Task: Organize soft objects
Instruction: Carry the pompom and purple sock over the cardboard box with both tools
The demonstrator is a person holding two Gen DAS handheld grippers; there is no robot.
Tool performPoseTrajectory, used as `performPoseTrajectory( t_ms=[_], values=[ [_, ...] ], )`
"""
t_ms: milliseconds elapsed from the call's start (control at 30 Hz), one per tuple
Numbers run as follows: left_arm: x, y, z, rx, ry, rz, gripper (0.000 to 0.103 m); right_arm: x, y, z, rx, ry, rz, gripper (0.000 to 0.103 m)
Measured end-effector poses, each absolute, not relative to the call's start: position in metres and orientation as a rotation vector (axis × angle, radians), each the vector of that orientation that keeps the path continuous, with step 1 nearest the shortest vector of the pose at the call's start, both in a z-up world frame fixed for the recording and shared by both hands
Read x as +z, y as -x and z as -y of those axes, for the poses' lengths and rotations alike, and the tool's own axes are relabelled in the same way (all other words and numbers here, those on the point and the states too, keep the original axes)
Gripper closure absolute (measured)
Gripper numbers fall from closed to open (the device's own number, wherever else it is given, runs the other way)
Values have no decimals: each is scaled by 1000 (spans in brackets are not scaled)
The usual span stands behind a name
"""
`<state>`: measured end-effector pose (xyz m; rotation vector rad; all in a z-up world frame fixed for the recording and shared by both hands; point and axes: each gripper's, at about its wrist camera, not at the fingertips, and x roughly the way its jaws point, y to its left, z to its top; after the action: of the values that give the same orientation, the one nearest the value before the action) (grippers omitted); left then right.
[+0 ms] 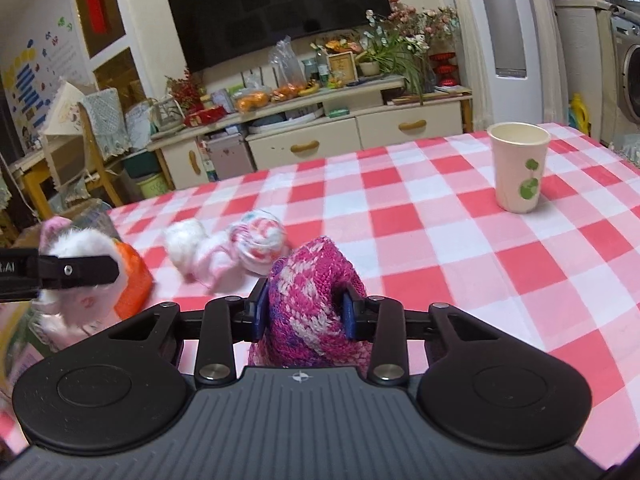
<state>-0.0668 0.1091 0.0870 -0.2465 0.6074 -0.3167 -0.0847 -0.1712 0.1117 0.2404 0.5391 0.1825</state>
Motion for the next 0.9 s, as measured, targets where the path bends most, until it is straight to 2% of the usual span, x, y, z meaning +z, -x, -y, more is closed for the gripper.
performPoseTrajectory(
  t_ms=[500, 900],
  values=[
    [139, 64, -220, -134, 434, -364, 59, 180, 76, 82, 427, -296, -441, 60],
    [130, 37, -283, 79, 502, -348, 58, 199, 62, -12, 684, -311, -482, 59]
  ],
)
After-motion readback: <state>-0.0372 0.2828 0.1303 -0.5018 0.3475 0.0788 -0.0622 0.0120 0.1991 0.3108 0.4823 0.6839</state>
